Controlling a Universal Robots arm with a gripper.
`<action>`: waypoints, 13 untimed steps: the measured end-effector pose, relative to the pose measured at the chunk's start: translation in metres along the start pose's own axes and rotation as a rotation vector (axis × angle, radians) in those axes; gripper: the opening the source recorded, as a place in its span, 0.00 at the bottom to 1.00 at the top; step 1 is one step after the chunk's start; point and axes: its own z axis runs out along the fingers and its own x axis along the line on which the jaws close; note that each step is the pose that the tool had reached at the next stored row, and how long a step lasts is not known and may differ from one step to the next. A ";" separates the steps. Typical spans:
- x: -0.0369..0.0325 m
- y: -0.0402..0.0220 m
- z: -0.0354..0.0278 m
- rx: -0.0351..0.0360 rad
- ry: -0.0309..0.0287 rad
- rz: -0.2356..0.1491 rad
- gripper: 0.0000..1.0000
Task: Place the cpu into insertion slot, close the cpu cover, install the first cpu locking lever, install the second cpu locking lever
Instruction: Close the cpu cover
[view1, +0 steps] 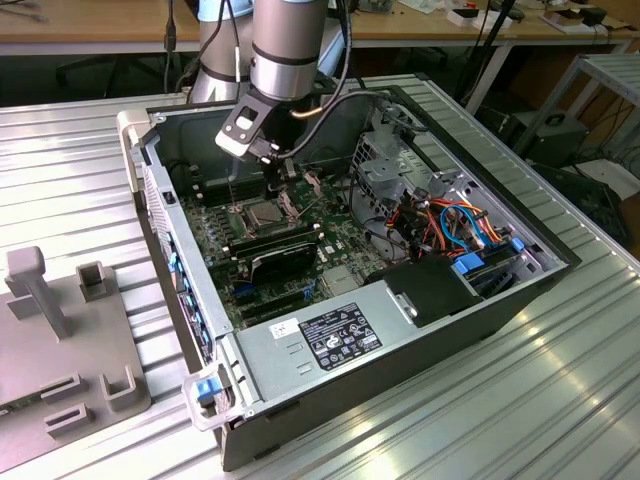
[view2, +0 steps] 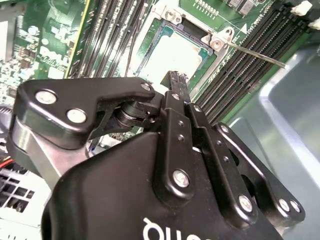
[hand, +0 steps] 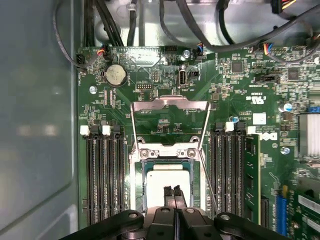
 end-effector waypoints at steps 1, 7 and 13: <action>-0.0001 0.0001 -0.0036 -0.0001 -0.0013 0.000 0.11; -0.0006 0.0004 -0.0173 -0.0001 -0.0051 0.000 0.11; -0.0006 0.0005 -0.0175 0.0000 -0.0051 0.000 0.11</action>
